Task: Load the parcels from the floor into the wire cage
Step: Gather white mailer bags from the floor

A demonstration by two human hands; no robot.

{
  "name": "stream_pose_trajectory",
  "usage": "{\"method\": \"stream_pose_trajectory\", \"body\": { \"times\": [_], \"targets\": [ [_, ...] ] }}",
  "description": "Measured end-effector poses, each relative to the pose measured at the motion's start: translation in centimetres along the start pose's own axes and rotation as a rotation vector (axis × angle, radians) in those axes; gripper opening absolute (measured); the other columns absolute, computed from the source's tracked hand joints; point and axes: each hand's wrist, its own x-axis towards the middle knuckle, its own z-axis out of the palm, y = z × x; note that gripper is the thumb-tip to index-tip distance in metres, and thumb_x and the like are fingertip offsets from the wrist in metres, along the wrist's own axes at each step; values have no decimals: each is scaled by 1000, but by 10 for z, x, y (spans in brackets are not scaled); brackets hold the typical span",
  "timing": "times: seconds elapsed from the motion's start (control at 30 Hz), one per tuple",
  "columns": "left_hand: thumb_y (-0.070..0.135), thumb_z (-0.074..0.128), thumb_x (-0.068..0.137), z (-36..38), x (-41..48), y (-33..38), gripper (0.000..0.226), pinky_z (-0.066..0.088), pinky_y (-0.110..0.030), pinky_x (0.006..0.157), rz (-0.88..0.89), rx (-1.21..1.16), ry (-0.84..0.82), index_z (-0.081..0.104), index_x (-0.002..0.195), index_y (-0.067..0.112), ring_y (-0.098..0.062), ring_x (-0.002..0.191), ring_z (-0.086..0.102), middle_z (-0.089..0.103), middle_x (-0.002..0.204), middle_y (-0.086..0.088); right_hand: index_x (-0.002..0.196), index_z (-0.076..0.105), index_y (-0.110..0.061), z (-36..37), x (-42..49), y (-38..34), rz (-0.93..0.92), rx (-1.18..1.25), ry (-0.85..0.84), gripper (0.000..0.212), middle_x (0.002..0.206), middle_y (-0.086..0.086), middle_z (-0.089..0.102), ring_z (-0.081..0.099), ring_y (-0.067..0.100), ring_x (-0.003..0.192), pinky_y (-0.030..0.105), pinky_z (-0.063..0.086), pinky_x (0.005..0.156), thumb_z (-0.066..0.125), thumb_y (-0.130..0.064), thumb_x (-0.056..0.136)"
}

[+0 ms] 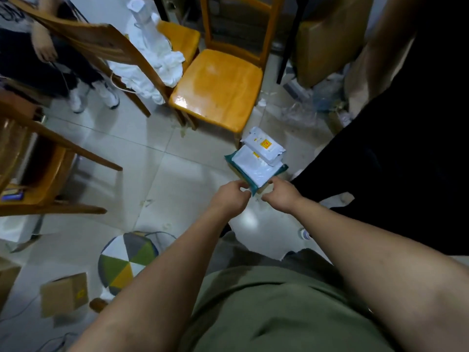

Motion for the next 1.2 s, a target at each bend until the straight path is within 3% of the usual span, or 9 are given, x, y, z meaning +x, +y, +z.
{"method": "stream_pose_trajectory", "body": {
  "times": [0.1,0.27,0.4,0.5,0.6,0.67,0.87,1.1,1.2],
  "targets": [
    [28,54,101,-31,30,9,31,51,-41,102,46,42,-48,67,129,22,-28,111,65,67,131,-8,137,52,-22,-9,24,-20,57,99,24,64,127,6,64,63,26,108,32,52,86,70,-41,79],
    [27,53,101,-72,79,31,31,50,-35,93,108,135,-97,68,127,19,-29,111,64,70,123,-7,139,48,-24,-31,55,-42,148,284,16,57,101,2,66,61,15,74,26,45,59,71,-34,87],
    [32,56,98,-88,120,52,33,49,-31,86,100,137,-138,66,128,23,-24,99,65,72,118,-8,146,46,-23,-53,80,-42,186,298,47,64,129,6,62,60,26,112,28,42,81,70,-37,88],
    [30,60,97,-92,154,69,35,46,-27,87,133,181,-165,66,131,21,-25,103,65,72,111,-3,148,43,-20,-68,107,-36,193,283,59,67,131,12,60,59,30,118,30,42,83,69,-33,87],
    [24,65,95,-94,191,82,32,47,-23,76,139,159,-211,67,127,22,-25,97,68,65,83,12,146,42,-20,-77,146,-28,203,269,64,67,137,15,53,57,34,121,37,49,94,69,-32,85],
    [24,67,95,-93,221,88,30,43,-18,69,142,178,-238,67,126,24,-19,92,67,66,85,13,154,31,-21,-77,178,-21,220,216,0,80,147,18,42,49,38,132,38,46,103,71,-34,86],
    [25,67,96,-66,339,60,35,43,-23,83,117,212,-289,67,131,27,-17,103,66,66,93,9,161,-14,-37,-54,303,4,272,-28,-115,127,168,14,-1,10,40,152,53,25,118,80,-46,77],
    [29,65,99,-16,471,10,38,51,-25,90,257,224,-536,61,136,26,-11,102,68,71,112,5,157,-22,-42,3,494,58,244,-209,-58,148,168,12,-20,-11,38,156,66,6,120,87,-66,60],
    [33,64,99,5,518,-12,39,50,-11,81,281,239,-572,59,138,31,-2,99,66,70,111,9,157,-22,-41,30,560,81,242,-263,-17,153,168,12,-24,-16,40,155,71,-2,117,84,-77,53]
  ]
}}
